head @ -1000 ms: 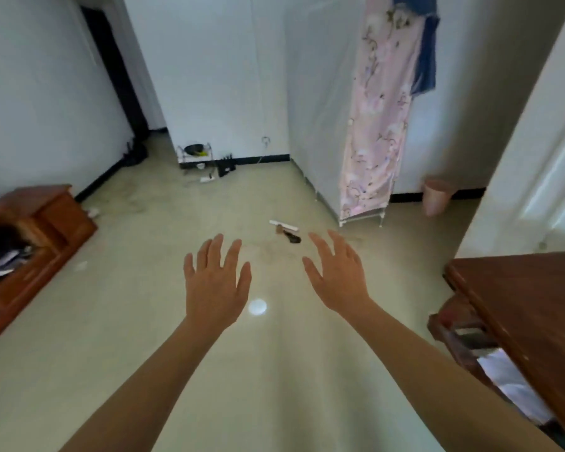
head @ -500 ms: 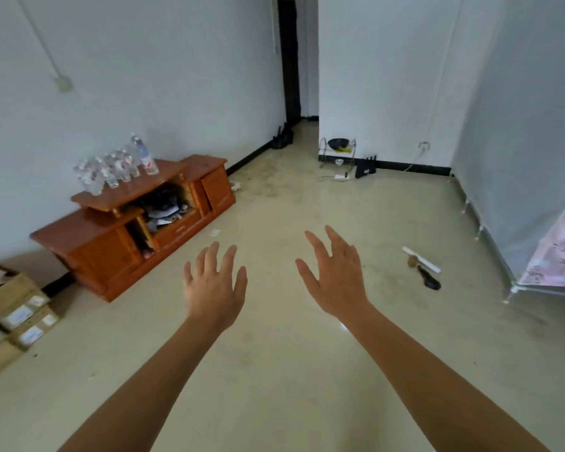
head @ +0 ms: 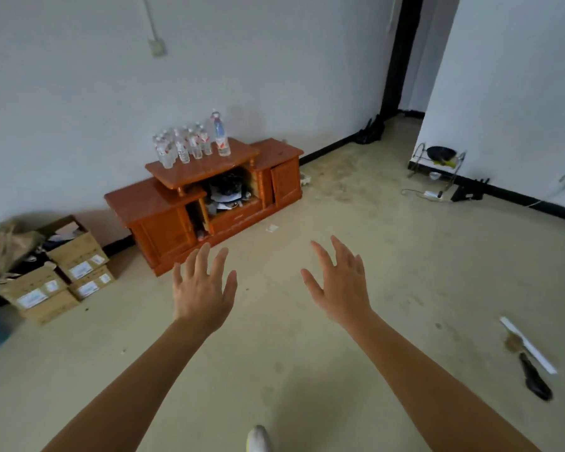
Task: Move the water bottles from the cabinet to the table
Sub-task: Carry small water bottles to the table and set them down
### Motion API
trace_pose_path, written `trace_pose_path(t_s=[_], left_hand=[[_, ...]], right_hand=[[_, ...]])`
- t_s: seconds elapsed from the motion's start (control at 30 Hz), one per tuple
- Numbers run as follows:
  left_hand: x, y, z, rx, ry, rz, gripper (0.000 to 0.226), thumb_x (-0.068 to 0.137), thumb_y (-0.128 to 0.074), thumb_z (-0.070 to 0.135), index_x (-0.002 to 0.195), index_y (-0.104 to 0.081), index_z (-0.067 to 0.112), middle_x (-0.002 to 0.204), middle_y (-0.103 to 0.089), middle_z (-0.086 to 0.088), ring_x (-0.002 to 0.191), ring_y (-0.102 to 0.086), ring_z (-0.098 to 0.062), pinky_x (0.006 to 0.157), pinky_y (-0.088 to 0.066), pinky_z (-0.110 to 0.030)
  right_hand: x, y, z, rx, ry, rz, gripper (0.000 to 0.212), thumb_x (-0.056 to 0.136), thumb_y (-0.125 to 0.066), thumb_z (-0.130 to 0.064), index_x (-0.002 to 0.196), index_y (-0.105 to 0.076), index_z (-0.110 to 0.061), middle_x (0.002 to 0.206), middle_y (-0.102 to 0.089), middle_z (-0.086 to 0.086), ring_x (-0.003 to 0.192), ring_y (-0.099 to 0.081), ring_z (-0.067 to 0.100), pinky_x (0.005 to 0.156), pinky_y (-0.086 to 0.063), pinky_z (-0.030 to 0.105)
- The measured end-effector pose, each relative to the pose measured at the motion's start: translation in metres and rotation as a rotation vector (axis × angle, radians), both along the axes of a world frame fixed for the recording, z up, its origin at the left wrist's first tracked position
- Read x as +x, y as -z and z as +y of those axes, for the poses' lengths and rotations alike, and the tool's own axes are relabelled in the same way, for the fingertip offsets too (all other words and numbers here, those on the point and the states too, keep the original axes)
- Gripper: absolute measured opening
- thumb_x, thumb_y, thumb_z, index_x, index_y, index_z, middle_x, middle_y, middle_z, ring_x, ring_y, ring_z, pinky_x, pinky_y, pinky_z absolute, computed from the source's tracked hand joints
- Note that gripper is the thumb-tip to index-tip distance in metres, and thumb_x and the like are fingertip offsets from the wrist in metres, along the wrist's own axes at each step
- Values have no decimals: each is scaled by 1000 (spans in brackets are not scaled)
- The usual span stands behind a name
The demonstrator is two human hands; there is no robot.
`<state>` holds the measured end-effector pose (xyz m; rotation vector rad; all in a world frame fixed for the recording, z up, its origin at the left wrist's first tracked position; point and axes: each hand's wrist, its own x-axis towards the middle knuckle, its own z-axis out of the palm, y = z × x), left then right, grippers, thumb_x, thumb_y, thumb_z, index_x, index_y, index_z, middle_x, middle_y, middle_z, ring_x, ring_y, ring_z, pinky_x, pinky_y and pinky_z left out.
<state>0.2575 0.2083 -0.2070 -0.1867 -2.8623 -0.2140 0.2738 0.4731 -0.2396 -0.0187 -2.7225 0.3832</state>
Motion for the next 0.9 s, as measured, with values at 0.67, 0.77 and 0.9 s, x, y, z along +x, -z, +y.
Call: trace_pose_path(t_s=[0.67,0.77,0.9], left_hand=[[-520,-2,32,-24,51,142,54,98,-49,46,146,-44,22,154,-41,-15,142,-37,-36,112,-34,-61],[-601,6,52,-62,39,123,56,95,-55,46,146,-46,23,153,-42,-15,141,-38,-35,111,-35,-61],[-702,-4,72,-106,12,111,56,97,-51,46,147,-45,22,154,-41,-14,142,-37,-34,112,-34,-61]], right_hand=[[-515,-11,34,-96,-2,11,67,99,-32,-64,156,-19,-34,162,-27,16,147,-32,34,115,-34,56],[-597,3,56,-113,-11,1,69,99,-38,-63,157,-17,-33,163,-24,15,147,-31,33,116,-33,54],[-713,-1,84,-132,-48,-37,74,98,-44,-60,158,-11,-33,163,-23,16,147,-31,33,117,-32,52]])
